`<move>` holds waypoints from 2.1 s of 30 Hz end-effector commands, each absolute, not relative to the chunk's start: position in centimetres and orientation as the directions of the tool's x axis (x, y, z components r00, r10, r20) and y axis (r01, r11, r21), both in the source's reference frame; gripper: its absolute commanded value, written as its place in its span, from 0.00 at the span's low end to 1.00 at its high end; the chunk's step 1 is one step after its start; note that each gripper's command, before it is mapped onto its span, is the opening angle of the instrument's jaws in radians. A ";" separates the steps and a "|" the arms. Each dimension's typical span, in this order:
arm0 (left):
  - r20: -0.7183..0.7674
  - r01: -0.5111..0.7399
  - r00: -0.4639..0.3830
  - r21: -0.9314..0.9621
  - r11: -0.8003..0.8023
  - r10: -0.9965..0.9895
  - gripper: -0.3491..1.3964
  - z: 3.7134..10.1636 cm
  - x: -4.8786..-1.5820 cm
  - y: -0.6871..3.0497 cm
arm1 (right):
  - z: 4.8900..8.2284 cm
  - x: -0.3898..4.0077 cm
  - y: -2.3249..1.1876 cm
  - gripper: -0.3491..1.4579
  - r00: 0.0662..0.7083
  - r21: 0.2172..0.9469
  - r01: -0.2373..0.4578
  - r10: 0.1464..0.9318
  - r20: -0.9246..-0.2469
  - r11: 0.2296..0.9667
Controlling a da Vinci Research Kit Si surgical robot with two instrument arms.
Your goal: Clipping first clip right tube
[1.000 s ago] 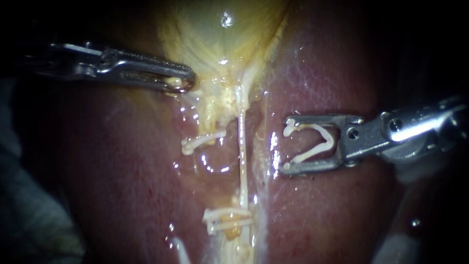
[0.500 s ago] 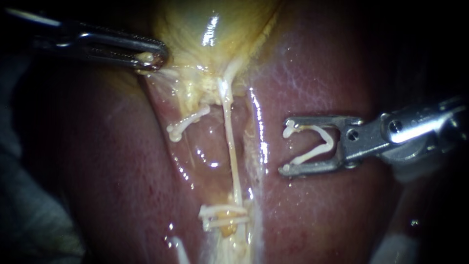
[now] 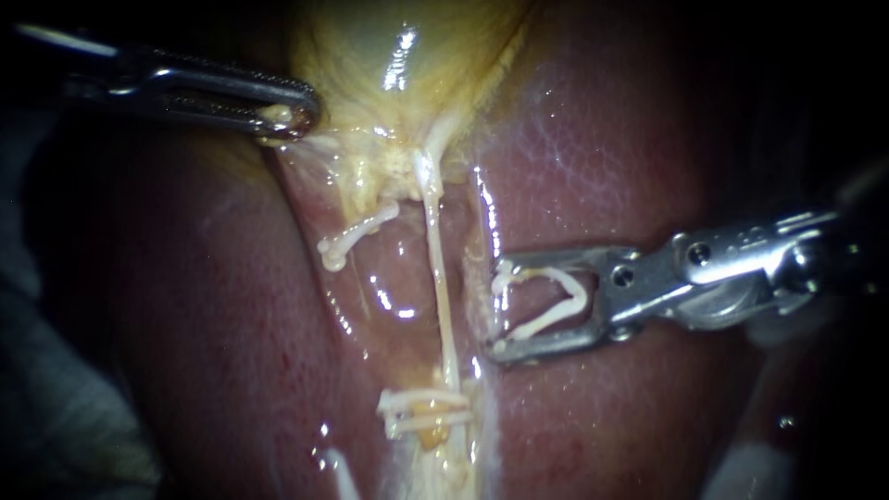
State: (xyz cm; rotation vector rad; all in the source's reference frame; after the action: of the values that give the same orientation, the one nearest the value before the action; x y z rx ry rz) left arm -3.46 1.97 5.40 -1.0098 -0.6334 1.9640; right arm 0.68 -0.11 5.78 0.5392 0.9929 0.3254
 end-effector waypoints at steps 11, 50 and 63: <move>-0.419 -0.437 -0.343 -0.721 -0.538 0.841 0.00 5.40 -3.46 1.97 | 6.26 0.87 -0.19 0.47 0.486 0.650 -0.067 0.593 -0.642 0.757; -0.420 -0.438 -0.342 -0.720 -0.538 0.841 0.00 5.40 -3.47 1.96 | 6.14 1.12 -0.41 0.36 0.373 0.827 0.095 0.750 -0.546 0.555; -0.420 -0.438 -0.342 -0.720 -0.538 0.841 0.00 5.40 -3.47 1.96 | 6.13 1.11 -0.41 0.12 0.387 0.848 0.100 0.764 -0.515 0.521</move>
State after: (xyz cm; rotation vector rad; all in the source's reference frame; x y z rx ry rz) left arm -3.47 1.96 5.40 -1.0099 -0.6316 1.9638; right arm 1.09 -0.41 6.14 0.9619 1.1062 0.5271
